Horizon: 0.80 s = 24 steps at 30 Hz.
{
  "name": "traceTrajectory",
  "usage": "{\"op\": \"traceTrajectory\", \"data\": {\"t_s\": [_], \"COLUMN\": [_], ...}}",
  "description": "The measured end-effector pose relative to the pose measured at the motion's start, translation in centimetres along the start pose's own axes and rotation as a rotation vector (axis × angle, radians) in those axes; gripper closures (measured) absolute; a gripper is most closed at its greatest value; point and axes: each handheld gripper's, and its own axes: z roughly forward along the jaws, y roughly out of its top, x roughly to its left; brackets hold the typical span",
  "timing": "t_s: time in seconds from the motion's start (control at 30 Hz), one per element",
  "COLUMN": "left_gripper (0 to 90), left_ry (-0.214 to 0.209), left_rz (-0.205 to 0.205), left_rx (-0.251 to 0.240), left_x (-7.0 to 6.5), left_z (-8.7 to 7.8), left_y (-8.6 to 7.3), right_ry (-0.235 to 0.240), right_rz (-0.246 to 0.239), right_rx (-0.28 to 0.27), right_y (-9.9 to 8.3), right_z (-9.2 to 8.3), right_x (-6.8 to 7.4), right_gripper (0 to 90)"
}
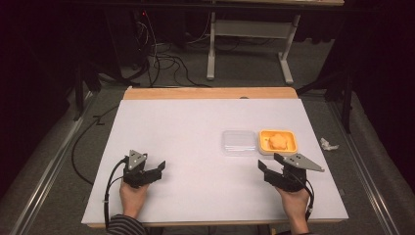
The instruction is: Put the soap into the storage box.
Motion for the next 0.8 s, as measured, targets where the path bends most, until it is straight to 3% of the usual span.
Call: {"op": "traceTrajectory", "data": {"t_s": [0.33, 0.5, 0.8], "left_gripper": [22.7, 22.7, 22.7], "left_ry": [0.0, 0.001, 0.001], "left_rz": [0.0, 0.0, 0.002], "left_rx": [0.001, 0.001, 0.002], "left_x": [0.0, 0.0, 0.0], "left_z": [0.0, 0.0, 0.0], "left_y": [0.0, 0.0, 0.0], "right_ry": [0.012, 0.044, 0.058], "right_rz": [-0.015, 0.006, -0.027], "right_rx": [0.024, 0.026, 0.06], "right_y": [-0.4, -0.7, -1.1], "right_z": [0.6, 1.1, 2.3], "right_x": [0.9, 1.2, 2.5], "right_gripper": [32.7, 32.6, 32.6]}}
